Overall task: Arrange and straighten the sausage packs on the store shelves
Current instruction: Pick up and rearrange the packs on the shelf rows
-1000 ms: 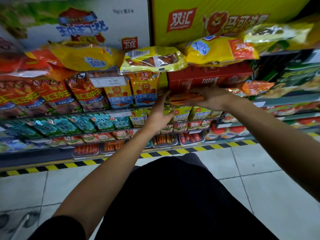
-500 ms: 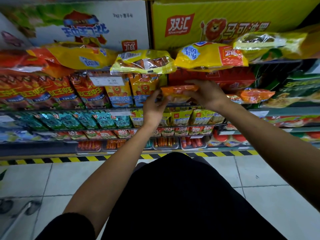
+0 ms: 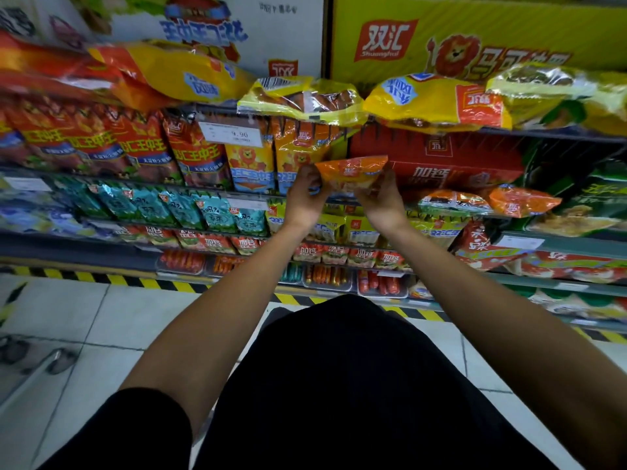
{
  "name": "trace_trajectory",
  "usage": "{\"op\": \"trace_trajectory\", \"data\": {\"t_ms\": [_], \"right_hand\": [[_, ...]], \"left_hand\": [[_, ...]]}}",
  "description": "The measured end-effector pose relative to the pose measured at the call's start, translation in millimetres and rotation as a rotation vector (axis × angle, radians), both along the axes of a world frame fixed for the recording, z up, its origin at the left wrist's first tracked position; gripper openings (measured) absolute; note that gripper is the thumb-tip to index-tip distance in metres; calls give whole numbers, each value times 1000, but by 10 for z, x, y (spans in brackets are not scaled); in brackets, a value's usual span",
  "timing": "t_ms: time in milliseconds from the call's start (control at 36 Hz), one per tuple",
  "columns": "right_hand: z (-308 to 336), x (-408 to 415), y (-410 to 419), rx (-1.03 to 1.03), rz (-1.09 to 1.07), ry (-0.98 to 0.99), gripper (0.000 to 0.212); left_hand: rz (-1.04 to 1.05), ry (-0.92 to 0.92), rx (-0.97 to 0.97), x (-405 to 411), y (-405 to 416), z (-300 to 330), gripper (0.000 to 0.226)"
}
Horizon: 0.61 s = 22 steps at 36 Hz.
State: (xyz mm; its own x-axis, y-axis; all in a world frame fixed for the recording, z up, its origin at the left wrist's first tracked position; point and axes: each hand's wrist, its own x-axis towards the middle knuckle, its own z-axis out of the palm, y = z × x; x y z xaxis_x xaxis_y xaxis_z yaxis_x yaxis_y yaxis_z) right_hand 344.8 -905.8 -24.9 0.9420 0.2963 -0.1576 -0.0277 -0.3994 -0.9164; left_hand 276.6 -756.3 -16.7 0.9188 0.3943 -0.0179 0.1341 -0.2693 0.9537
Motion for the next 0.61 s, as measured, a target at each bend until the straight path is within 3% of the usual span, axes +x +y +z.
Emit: {"op": "trace_trajectory", "data": {"t_ms": [167,333,528,611], "right_hand": [[-185,-17,-26,-27,-25,35,44],[-239,72,-107,-140,34,20,32],[-100,89,-176,-308,-18,-212,35],[-91,128,-177,-354,34,-179,40]], "left_hand": [[76,-4,-101,-77,-88,-35,34],[-65,130,-75,-145,-149,-39,55],[-60,95,-203,-15,-95,149,61],[-108,181,-183,16,-65,104,66]]}}
